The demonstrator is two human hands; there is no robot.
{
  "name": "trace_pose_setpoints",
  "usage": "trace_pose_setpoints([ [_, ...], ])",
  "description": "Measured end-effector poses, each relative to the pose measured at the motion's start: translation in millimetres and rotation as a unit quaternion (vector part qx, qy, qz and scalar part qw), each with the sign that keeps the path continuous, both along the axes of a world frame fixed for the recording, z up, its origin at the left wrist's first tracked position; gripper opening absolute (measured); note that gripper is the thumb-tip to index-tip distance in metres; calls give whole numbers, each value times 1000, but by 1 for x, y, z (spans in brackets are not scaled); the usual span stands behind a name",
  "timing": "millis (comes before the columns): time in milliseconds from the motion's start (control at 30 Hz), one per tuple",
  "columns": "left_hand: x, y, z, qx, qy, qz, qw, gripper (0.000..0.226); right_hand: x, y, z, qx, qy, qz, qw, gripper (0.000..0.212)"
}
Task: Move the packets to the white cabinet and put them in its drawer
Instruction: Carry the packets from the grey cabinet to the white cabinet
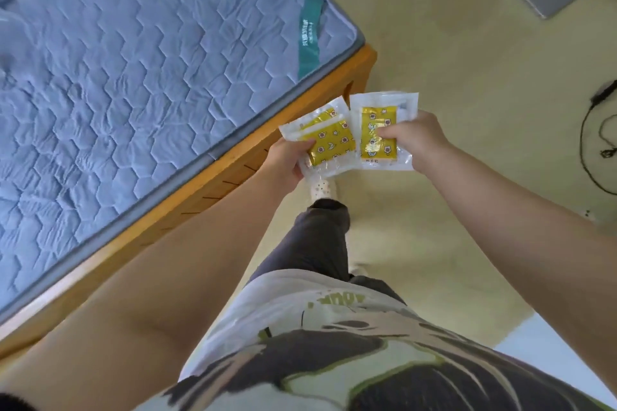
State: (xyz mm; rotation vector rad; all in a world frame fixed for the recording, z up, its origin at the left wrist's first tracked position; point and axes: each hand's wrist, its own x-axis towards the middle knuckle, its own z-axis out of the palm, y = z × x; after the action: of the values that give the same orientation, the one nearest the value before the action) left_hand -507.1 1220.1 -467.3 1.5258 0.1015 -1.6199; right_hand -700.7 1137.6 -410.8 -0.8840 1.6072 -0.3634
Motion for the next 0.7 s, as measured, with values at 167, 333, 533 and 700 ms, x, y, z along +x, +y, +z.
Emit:
trace_pose_setpoints([
  [167, 53, -86, -4, -9, 25, 124, 992, 35, 86, -128, -3, -27, 7, 143, 989, 40],
  [333, 94, -173, 7, -25, 13, 212, 977, 40, 151, -249, 0, -32, 12, 237, 971, 46],
  [533, 110, -289, 15, -42, 13, 280, 959, 42, 181, -383, 0, -21, 12, 296, 955, 49],
  [700, 103, -415, 0, -57, 31, 347, 936, 39, 183, -520, -5, -12, -12, 326, 945, 31],
])
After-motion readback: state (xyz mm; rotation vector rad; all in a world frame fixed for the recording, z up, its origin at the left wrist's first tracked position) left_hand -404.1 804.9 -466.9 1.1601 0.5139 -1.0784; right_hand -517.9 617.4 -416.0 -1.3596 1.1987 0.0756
